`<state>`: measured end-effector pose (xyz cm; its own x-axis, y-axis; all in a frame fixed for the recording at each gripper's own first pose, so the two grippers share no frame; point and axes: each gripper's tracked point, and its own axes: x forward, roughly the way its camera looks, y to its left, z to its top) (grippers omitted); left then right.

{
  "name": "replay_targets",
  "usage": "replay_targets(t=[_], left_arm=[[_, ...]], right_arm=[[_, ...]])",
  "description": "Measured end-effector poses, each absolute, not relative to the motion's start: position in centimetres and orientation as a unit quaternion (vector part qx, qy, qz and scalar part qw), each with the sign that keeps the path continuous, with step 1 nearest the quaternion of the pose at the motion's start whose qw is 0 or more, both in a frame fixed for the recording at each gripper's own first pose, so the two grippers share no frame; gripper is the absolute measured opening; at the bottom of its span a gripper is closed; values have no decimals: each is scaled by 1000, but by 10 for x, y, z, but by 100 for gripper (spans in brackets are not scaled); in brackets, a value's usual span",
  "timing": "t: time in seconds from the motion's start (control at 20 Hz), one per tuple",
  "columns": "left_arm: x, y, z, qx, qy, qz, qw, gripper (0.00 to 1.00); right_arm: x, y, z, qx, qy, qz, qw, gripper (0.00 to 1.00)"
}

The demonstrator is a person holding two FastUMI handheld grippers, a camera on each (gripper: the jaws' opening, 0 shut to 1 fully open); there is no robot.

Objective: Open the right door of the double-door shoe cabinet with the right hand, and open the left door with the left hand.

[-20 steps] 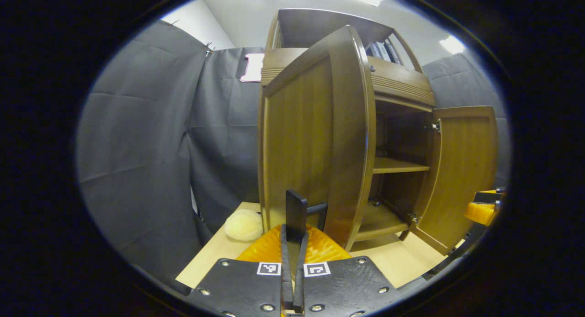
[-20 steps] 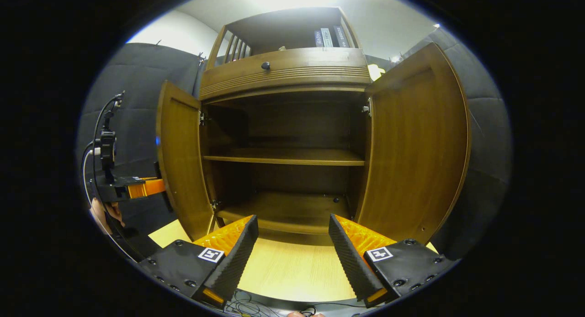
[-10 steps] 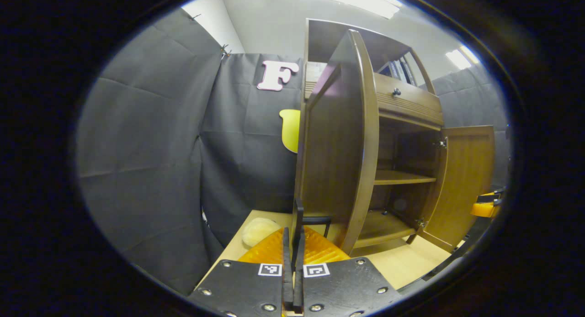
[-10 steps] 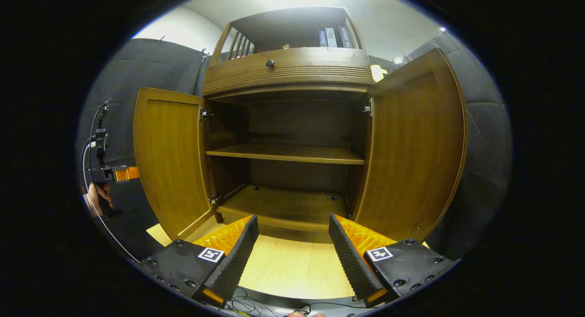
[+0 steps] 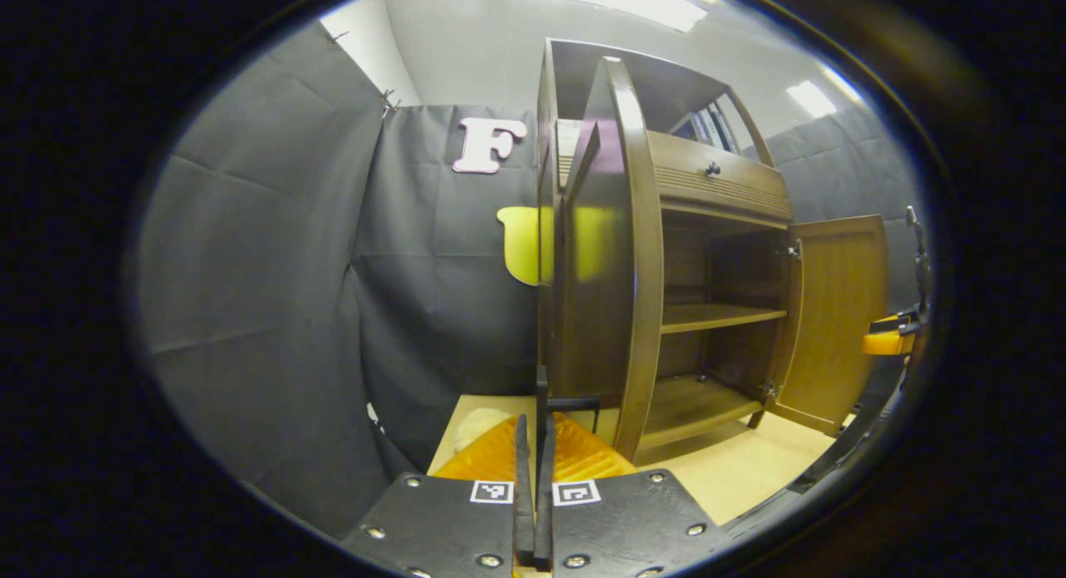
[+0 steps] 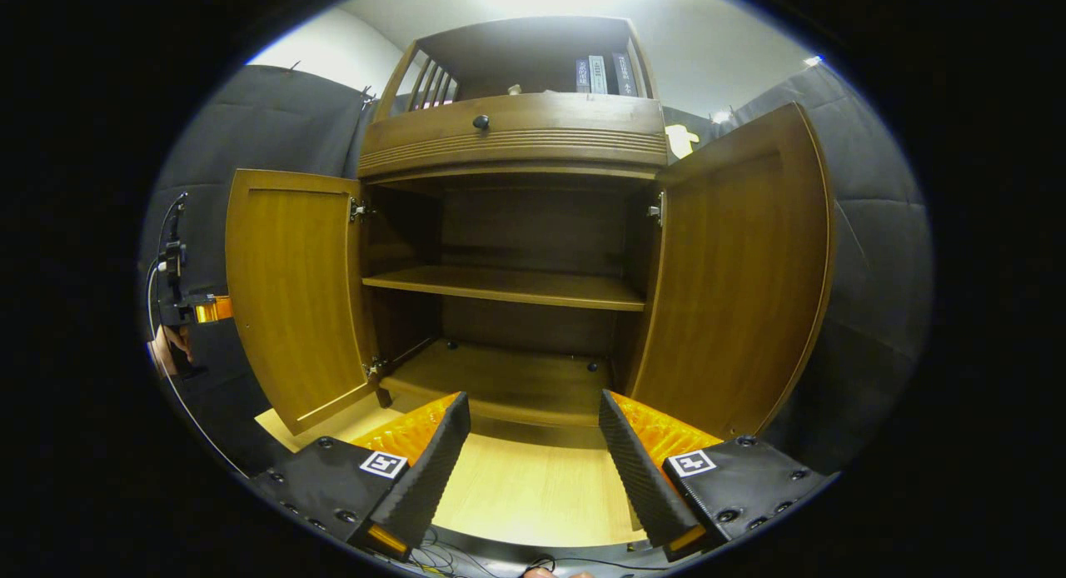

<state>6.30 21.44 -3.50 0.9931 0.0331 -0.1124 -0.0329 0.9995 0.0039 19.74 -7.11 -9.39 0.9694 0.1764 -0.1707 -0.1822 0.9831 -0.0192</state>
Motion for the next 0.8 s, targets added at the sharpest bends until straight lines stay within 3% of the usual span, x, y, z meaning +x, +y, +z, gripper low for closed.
replay_targets(t=[0.35, 0.5, 0.55, 0.8], left_arm=[[24, 228, -25, 5, 52, 40, 998, 2], [-6, 233, -6, -11, 39, 73, 997, 2], [-18, 231, 3, -13, 33, 86, 996, 2], [-57, 205, 45, -18, 17, 131, 991, 2]], right_arm=[[205, -84, -85, -19, 74, 80, 994, 94], [209, -88, -86, -14, 77, 85, 993, 98], [211, -90, -88, -12, 80, 86, 993, 94], [213, -102, -85, 4, 88, 95, 992, 96]])
